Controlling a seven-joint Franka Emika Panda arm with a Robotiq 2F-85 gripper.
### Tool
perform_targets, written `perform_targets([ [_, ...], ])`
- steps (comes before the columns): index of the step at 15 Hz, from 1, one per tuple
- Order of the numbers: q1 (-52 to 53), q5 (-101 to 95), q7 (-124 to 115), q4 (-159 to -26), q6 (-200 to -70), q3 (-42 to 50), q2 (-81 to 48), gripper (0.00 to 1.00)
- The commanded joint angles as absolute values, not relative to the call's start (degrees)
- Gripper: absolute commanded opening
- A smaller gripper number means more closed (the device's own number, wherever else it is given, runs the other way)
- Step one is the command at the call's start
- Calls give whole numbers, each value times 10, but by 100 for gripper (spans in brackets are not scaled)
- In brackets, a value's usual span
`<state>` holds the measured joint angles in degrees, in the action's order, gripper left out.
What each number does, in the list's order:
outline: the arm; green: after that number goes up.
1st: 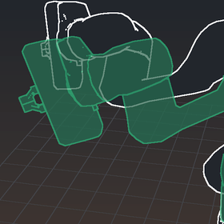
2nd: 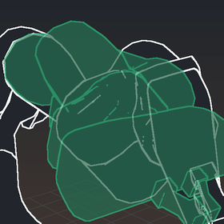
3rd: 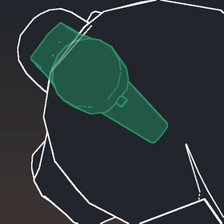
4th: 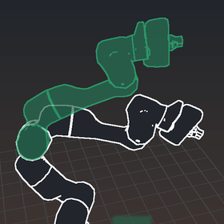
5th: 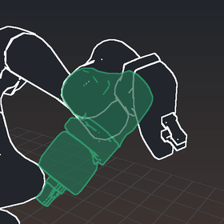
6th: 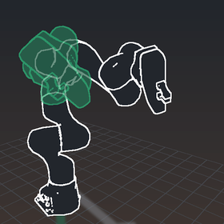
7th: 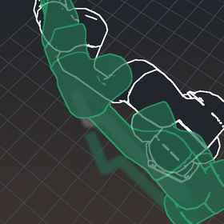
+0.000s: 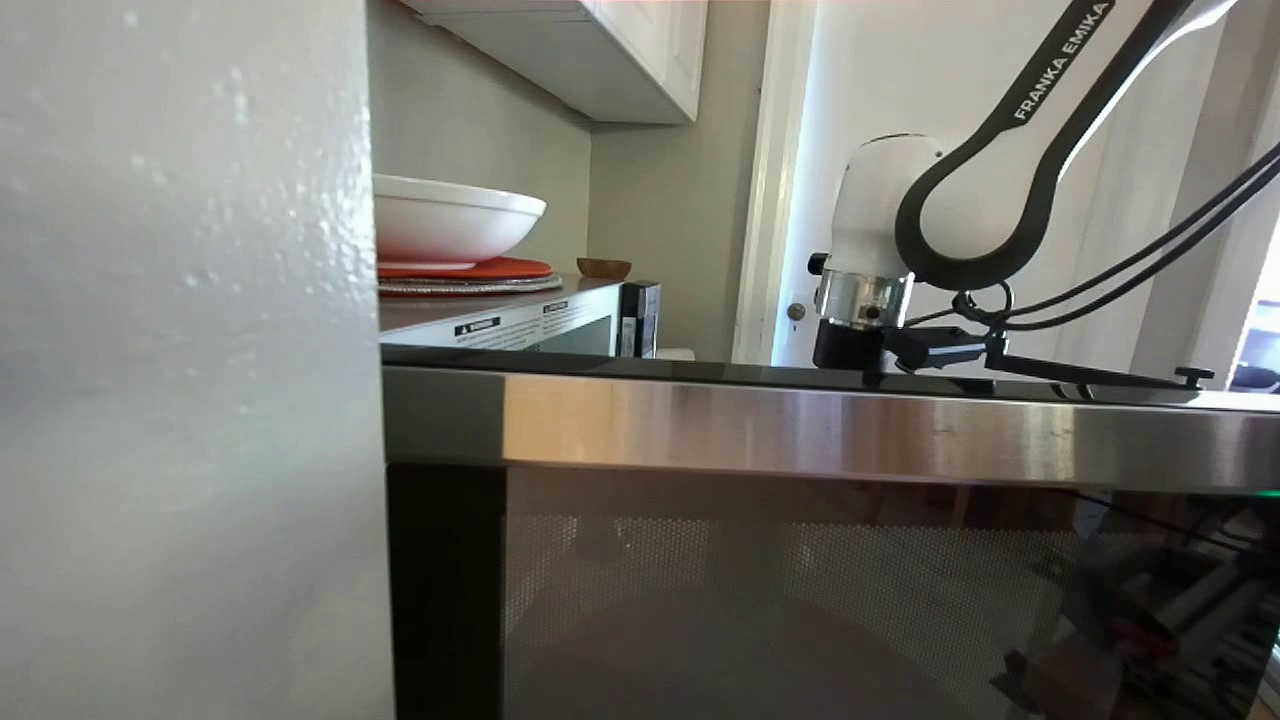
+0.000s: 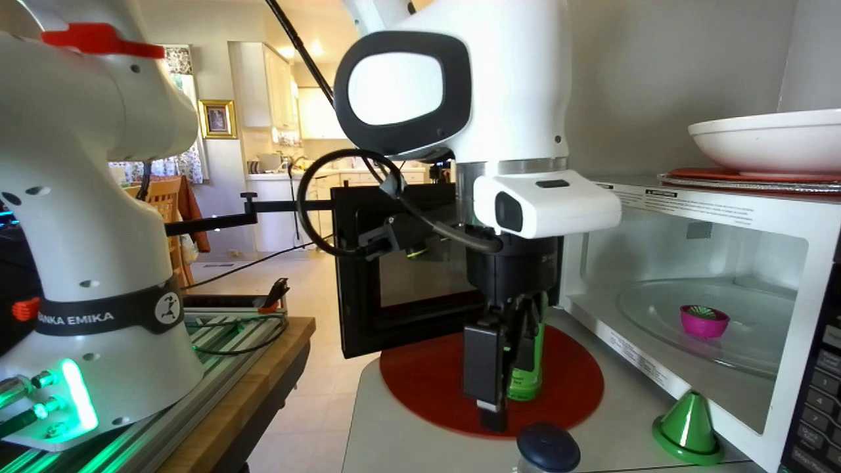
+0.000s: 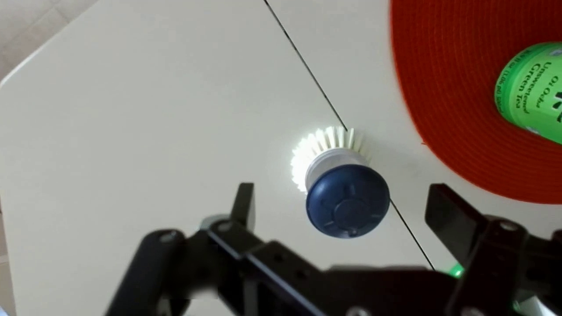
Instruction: Use the brush to clean the wall cabinet
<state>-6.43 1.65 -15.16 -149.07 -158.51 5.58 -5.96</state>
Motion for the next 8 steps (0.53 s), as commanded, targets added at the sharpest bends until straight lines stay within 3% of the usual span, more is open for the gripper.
perform_targets([
  [1, -58, 36, -137, -1475, -1578, 57, -88, 100],
  [8, -106, 132, -30, -1255, -1340, 51, -185, 100],
])
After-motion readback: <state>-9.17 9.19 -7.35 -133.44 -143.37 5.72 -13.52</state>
